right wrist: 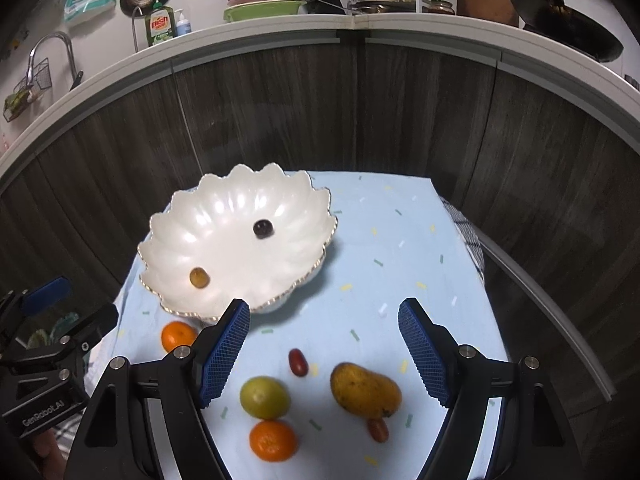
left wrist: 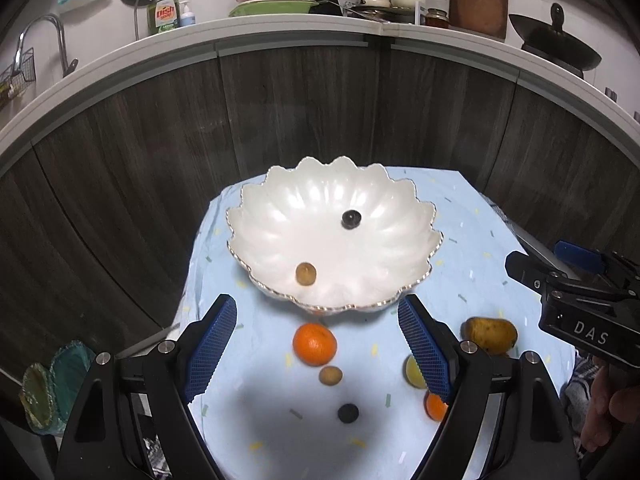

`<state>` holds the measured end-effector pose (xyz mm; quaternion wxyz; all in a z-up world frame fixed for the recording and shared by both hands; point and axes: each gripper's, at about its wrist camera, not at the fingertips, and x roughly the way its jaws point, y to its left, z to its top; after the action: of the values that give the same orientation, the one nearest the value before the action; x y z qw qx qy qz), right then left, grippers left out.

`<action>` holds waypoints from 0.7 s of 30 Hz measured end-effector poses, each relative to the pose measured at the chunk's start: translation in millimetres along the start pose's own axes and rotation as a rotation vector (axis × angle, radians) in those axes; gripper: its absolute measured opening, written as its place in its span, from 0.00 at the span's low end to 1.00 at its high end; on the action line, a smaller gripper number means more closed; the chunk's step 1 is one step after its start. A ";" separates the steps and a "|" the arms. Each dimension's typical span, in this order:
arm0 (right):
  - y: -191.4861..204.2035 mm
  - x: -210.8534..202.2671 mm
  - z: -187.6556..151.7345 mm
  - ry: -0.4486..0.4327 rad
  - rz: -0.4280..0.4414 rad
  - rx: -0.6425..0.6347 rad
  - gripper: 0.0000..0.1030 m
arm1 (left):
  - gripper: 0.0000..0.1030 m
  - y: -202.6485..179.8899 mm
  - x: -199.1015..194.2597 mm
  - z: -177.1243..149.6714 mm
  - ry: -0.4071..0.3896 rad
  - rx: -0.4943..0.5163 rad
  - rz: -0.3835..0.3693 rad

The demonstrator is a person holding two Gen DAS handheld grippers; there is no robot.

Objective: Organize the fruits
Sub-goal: 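Withdraw both tools from the bowl back toward the remaining fruits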

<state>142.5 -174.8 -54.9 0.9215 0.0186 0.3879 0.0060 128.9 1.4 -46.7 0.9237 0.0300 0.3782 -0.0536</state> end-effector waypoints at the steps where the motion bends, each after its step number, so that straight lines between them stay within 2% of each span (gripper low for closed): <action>1: -0.5 0.1 -2.5 0.001 0.001 -0.001 0.75 | 0.81 -0.6 0.1 -2.9 0.003 0.003 -0.004; 12: -4.1 -2.0 -40.3 0.044 0.006 0.003 0.75 | 0.81 -10.5 -2.3 -36.1 0.015 0.030 -0.049; 21: 0.0 -0.1 -64.4 0.069 0.016 -0.008 0.75 | 0.81 -13.1 4.4 -56.6 0.036 0.031 -0.046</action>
<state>96.3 -172.9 -99.9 0.9076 0.0179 0.4192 0.0154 91.1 -6.4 -90.3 0.9147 0.0366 0.3945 -0.0800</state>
